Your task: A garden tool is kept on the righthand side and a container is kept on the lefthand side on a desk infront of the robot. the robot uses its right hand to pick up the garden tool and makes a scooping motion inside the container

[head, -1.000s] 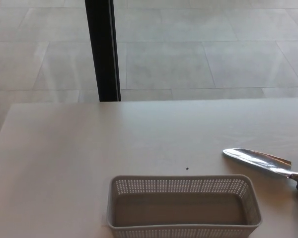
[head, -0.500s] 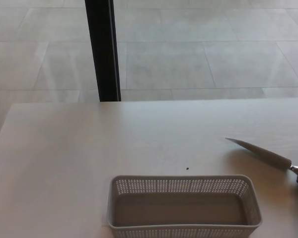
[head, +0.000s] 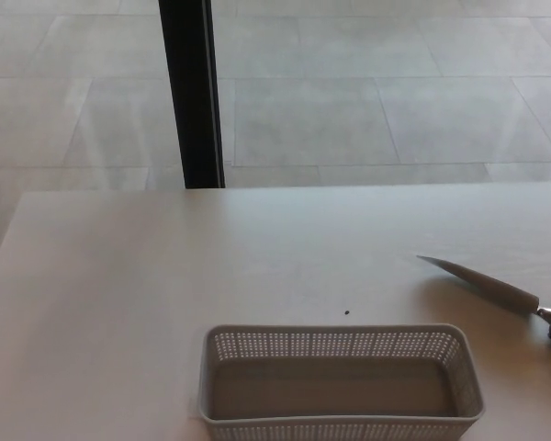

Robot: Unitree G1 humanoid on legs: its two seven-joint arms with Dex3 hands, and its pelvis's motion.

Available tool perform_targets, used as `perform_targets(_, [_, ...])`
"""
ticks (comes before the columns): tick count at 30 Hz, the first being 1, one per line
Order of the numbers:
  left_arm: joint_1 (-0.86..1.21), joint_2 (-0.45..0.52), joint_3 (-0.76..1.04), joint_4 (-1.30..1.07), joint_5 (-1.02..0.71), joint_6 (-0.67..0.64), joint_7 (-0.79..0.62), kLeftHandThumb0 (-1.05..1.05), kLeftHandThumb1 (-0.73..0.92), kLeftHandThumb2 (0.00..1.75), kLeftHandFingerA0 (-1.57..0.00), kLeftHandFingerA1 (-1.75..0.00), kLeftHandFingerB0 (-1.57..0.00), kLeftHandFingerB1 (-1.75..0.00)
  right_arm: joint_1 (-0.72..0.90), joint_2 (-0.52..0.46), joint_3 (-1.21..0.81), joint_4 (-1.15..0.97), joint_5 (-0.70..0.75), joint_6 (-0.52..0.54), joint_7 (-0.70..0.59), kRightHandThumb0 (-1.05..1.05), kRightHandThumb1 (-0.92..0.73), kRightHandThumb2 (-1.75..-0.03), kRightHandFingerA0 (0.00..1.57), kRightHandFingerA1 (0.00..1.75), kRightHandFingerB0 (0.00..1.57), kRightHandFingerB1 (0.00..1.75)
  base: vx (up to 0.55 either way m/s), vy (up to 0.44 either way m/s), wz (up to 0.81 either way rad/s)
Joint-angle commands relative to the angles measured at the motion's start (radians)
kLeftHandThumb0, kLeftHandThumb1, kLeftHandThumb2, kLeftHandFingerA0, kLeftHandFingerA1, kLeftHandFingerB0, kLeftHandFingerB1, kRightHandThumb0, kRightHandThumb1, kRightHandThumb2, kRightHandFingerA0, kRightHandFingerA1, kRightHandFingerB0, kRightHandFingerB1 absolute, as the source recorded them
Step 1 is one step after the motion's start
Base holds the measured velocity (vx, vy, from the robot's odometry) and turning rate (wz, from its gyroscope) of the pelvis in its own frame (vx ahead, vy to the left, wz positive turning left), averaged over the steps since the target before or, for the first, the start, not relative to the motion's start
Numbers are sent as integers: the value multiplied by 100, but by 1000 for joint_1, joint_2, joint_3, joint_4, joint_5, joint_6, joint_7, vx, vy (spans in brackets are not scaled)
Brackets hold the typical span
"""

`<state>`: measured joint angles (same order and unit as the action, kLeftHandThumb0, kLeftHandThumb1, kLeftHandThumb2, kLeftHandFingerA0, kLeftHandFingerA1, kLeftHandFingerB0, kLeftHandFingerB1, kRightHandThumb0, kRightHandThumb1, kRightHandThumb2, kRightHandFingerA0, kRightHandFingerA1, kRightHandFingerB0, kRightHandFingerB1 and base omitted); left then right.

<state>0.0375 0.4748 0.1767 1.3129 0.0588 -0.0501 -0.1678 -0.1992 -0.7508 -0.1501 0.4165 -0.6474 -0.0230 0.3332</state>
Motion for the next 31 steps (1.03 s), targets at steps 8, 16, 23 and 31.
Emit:
perform_targets(8, [7, 23, 11, 8, -11, 10, 3, -48, 70, 61, -57, -53, -52, -44, 406, 37, -863, 277, 651, -37, 47, -105, -66, -109, 0, 37, 0, 18, 0, 0, 0])
perform_targets(16, [30, 8, 5, 8, -6, -16, 3, -47, 71, 61, -54, -56, -50, -46, 279, 292, -1089, 518, 867, 5, -249, -73, -76, -63, 0, 67, 0, 59, 0, 0, 0])
perform_targets(23, [76, 7, -12, 6, 10, -24, 8, -48, 73, 61, -55, -56, -51, -46, 294, 395, -1039, 532, 800, 3, -239, -61, -71, -60, 0, 106, 2, 75, 0, 0, 0])
perform_targets(31, [51, -1, -11, -3, 5, -7, 15, -47, 74, 62, -53, -54, -50, -45, 279, 427, -976, 660, 733, -14, -191, -68, -72, -63, 0, 81, 0, 60, 0, 0, 0])
